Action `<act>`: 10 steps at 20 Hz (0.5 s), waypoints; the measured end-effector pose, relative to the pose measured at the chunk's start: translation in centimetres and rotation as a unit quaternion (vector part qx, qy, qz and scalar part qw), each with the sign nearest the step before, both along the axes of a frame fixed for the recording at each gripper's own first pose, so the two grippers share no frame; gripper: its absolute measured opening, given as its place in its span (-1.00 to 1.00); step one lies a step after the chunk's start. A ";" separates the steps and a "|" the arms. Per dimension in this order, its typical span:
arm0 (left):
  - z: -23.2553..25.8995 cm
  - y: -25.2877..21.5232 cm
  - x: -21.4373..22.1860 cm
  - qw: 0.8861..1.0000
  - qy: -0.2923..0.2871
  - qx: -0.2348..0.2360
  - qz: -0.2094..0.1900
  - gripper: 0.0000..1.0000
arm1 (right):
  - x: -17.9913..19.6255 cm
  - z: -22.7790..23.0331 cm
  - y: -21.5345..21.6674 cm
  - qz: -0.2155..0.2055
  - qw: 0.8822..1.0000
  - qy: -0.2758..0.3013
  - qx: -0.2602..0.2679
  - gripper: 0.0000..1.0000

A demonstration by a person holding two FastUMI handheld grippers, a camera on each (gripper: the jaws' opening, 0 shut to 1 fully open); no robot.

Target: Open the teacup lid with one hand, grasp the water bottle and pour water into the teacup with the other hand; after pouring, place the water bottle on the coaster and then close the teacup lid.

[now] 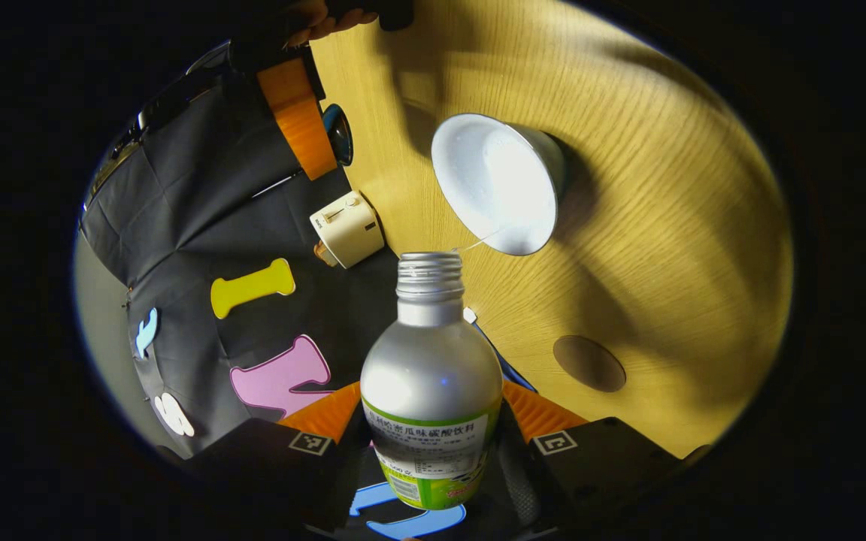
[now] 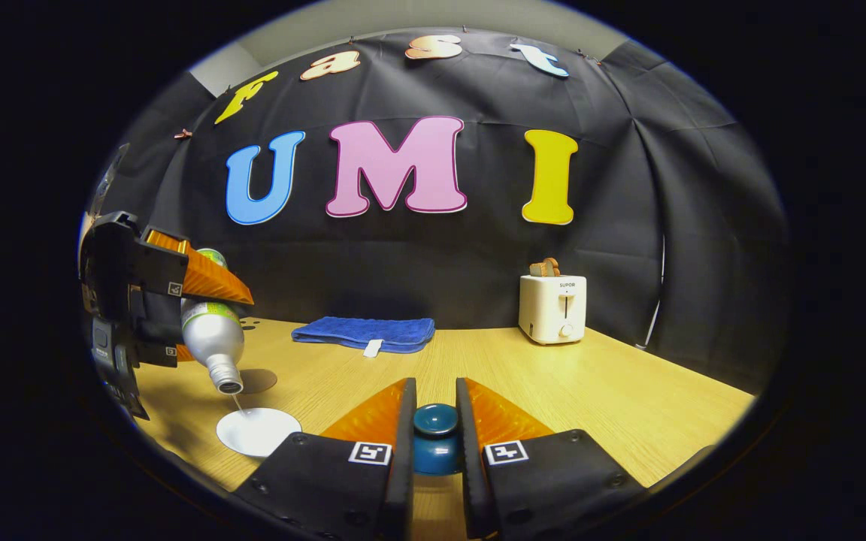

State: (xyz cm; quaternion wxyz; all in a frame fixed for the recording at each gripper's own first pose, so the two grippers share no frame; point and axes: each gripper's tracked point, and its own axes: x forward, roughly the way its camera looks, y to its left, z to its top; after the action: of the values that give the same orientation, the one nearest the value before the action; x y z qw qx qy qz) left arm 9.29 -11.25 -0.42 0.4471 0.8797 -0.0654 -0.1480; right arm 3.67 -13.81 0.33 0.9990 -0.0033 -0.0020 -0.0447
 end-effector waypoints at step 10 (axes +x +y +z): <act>0.1 0.2 0.0 1.000 -0.006 0.000 0.003 0.64 | 0.1 0.0 0.0 0.000 1.000 0.000 0.000 -0.39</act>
State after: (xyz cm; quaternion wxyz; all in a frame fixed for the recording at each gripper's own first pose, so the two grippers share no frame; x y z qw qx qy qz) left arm 9.28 -11.10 -0.28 0.4476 0.8805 -0.0655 -0.1415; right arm 3.75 -13.80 0.30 0.9990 -0.0032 -0.0021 -0.0447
